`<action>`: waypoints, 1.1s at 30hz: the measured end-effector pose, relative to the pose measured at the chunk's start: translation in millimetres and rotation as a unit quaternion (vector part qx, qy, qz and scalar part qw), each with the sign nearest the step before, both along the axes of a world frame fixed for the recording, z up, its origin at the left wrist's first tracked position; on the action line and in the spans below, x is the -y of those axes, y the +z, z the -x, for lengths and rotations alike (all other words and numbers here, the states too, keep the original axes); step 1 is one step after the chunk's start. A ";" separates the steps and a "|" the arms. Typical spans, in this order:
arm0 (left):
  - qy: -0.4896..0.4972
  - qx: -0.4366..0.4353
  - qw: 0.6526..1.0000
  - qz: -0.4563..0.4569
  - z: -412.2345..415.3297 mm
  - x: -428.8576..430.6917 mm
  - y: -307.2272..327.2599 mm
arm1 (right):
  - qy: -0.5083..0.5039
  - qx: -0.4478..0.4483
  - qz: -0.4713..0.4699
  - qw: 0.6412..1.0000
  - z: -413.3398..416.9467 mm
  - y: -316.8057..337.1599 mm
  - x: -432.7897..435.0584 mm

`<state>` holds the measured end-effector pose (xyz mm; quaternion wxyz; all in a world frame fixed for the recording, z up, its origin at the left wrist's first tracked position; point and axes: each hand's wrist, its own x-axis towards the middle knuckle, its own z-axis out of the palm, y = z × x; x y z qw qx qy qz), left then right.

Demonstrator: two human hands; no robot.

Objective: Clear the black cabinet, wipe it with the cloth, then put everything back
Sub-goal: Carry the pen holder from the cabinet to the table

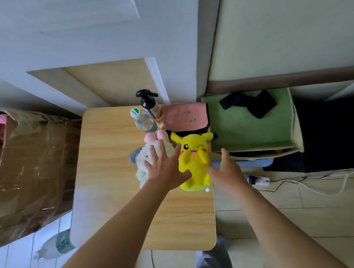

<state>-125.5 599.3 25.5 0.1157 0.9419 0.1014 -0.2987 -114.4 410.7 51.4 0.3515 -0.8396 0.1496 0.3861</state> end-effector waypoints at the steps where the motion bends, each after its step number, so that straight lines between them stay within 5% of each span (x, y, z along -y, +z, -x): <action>1: -0.005 0.005 1.000 0.005 -1.9 8.0 11.2 | -0.005 0.008 0.000 1.000 2.4 13.6 8.1; 15: -0.137 0.094 0.981 0.100 5.0 226.8 166.9 | -0.075 0.184 0.024 0.980 69.9 186.5 225.4; 33: -0.349 0.180 0.910 0.133 109.7 650.1 318.7 | -0.275 0.296 0.088 0.910 252.5 284.9 658.1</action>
